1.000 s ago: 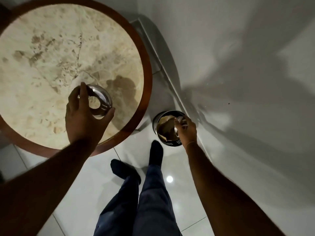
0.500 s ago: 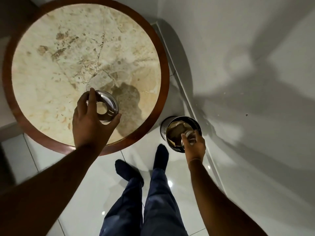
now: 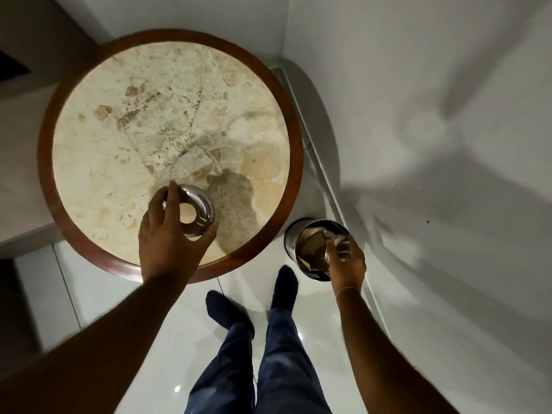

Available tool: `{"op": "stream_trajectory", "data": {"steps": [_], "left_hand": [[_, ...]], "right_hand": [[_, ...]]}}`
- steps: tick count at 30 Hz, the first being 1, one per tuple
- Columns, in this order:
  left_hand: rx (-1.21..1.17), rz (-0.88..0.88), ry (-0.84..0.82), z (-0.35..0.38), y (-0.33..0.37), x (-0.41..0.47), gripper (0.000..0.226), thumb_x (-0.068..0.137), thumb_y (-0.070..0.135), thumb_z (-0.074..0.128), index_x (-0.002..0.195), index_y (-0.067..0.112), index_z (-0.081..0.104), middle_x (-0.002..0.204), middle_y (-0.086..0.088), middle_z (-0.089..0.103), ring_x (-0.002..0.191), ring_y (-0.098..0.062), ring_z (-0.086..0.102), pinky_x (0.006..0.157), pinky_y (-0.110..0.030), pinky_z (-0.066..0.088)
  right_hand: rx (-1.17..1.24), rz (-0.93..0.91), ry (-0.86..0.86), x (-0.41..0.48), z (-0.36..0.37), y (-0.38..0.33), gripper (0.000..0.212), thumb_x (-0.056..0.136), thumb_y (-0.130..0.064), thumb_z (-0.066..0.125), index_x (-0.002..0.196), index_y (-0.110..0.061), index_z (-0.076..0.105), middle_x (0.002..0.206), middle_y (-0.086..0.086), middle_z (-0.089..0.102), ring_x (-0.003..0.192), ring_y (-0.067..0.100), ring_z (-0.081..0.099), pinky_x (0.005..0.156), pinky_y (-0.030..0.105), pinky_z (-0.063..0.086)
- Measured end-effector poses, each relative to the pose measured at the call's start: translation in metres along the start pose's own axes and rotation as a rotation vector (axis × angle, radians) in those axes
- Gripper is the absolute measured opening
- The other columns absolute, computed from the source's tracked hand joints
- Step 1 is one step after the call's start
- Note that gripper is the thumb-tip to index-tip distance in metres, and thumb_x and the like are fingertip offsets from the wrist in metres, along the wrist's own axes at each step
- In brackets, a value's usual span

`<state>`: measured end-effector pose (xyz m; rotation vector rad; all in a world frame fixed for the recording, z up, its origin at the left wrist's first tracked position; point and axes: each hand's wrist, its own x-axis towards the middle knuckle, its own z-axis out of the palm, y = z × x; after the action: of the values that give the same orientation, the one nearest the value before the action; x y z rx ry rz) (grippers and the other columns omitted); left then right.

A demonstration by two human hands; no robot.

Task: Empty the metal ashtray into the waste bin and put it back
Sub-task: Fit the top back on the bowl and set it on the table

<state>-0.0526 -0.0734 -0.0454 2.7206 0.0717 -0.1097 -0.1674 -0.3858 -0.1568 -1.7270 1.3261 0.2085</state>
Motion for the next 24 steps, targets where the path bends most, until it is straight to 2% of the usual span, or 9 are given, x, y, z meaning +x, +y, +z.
{"op": "stream_trajectory", "data": {"steps": [4,8,12,13,15,18,20,22,24], "left_hand": [[-0.007,-0.038,-0.052,-0.029,0.009,-0.006,0.109,0.078,0.044,0.090,0.165,0.013,0.031,0.157,-0.014,0.045,0.136,-0.043,0.052,0.110,-0.058,0.049],[-0.044,-0.083,-0.122,-0.065,0.027,-0.008,0.112,0.075,0.046,0.092,0.165,0.017,0.031,0.159,-0.012,0.044,0.138,-0.043,0.050,0.108,-0.058,0.051],[-0.079,-0.104,-0.173,-0.110,0.047,-0.005,0.112,0.075,0.051,0.091,0.164,0.018,0.030,0.157,-0.012,0.046,0.136,-0.042,0.053,0.104,-0.057,0.053],[-0.090,-0.110,-0.191,-0.125,0.053,-0.003,0.113,0.076,0.054,0.089,0.164,0.018,0.030,0.157,-0.011,0.047,0.136,-0.041,0.053,0.104,-0.054,0.054],[-0.103,-0.100,-0.239,-0.153,0.063,0.005,0.112,0.076,0.058,0.087,0.164,0.016,0.033,0.153,-0.012,0.051,0.133,-0.038,0.057,0.104,-0.049,0.055],[-0.136,-0.054,-0.281,-0.199,0.082,0.016,0.111,0.074,0.066,0.083,0.162,0.018,0.037,0.150,-0.009,0.055,0.129,-0.034,0.061,0.102,-0.047,0.057],[-0.176,-0.029,-0.259,-0.234,0.096,0.028,0.113,0.072,0.074,0.077,0.163,0.023,0.035,0.152,-0.005,0.054,0.131,-0.030,0.060,0.103,-0.045,0.056],[-0.185,-0.002,-0.204,-0.273,0.111,0.042,0.113,0.071,0.078,0.073,0.164,0.024,0.036,0.153,-0.002,0.054,0.134,-0.028,0.058,0.106,-0.042,0.053],[-0.212,0.041,-0.154,-0.306,0.126,0.053,0.114,0.071,0.077,0.075,0.164,0.024,0.037,0.152,0.001,0.056,0.135,-0.025,0.058,0.108,-0.040,0.052]], "right_hand": [[0.374,0.292,-0.022,-0.019,-0.030,-0.017,0.024,0.097,-0.040,0.069,0.118,-0.029,0.075,0.133,0.011,0.070,0.131,0.037,0.065,0.116,0.052,0.053],[0.854,0.527,-0.135,-0.046,-0.076,-0.043,0.043,0.094,-0.054,0.055,0.120,-0.021,0.064,0.129,0.014,0.062,0.120,0.037,0.060,0.088,0.044,0.061],[1.053,0.548,-0.216,-0.086,-0.105,-0.100,0.028,0.094,-0.019,0.068,0.119,-0.010,0.062,0.133,0.015,0.060,0.107,0.030,0.067,0.072,0.039,0.067],[1.063,0.487,-0.244,-0.095,-0.109,-0.121,0.042,0.093,-0.004,0.071,0.132,-0.006,0.056,0.140,0.017,0.057,0.111,0.029,0.067,0.071,0.040,0.067],[1.038,0.412,-0.342,-0.117,-0.108,-0.155,0.058,0.095,-0.017,0.068,0.151,-0.007,0.052,0.146,0.021,0.060,0.130,0.037,0.064,0.092,0.047,0.064],[0.999,0.328,-0.478,-0.157,-0.108,-0.221,0.055,0.093,-0.026,0.068,0.143,-0.005,0.061,0.134,0.014,0.076,0.133,0.040,0.065,0.107,0.038,0.058],[0.984,0.281,-0.582,-0.184,-0.100,-0.263,0.057,0.097,-0.028,0.059,0.147,-0.001,0.060,0.148,0.022,0.066,0.143,0.042,0.058,0.119,0.049,0.048],[0.862,0.018,-0.610,-0.216,-0.087,-0.306,0.042,0.094,-0.017,0.073,0.133,-0.003,0.069,0.142,0.027,0.069,0.131,0.032,0.069,0.113,0.049,0.055],[0.707,-0.066,-0.731,-0.243,-0.074,-0.348,0.061,0.069,-0.013,0.098,0.121,-0.018,0.065,0.120,0.007,0.078,0.112,0.016,0.077,0.098,0.033,0.065]]}}
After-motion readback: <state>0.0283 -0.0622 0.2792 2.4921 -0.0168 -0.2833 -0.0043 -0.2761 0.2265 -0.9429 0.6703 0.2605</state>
